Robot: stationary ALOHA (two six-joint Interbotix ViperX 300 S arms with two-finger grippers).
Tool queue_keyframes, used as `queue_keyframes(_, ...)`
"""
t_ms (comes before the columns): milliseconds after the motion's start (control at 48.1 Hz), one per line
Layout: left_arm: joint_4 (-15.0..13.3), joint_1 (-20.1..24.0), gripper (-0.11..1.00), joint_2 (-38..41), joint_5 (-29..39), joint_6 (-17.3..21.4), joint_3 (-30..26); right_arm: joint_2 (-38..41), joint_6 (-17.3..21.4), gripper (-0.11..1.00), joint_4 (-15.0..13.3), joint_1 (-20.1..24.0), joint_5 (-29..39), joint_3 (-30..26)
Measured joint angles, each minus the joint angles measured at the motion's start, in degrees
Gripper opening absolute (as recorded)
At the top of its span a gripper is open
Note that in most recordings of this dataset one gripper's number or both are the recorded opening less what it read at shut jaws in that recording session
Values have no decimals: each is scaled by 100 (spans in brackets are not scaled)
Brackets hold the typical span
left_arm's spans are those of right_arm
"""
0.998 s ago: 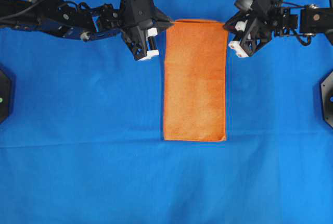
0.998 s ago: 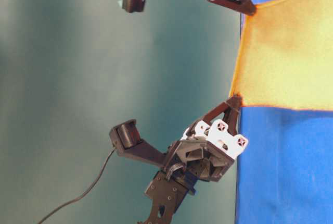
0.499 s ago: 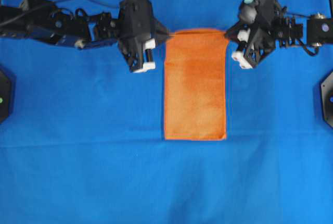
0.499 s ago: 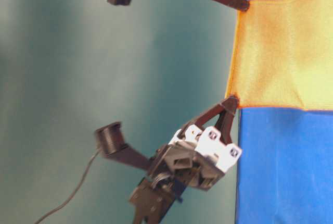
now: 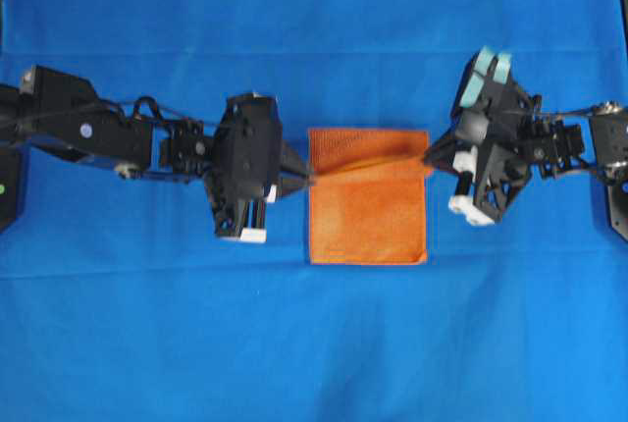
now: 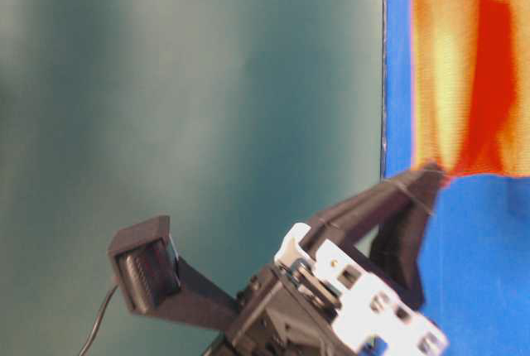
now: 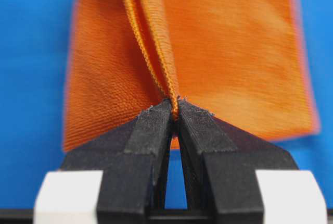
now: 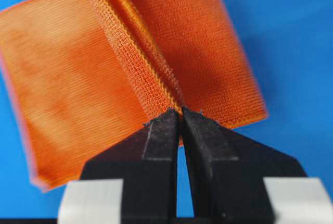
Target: Fold the orange towel.
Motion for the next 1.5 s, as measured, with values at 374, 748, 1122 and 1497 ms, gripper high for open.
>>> queue_keyframes(374, -18, -378, 2, 580, -141, -237, -123, 686, -26, 4, 571, 650, 0, -53)
queue_keyframes(748, -18, -694, 17, 976, -413, -448, -149, 1046, 0, 4, 923, 1011, -598, -44)
queue_keyframes(1122, -18, -686, 65, 976, -396, -431, -158, 1143, -35, 63, 923, 1046, -580, -185)
queue_keyframes(1497, -18, -536, 64, -105, 466, -360, -88, 246, -105, 59, 642, 1151, 422, -483)
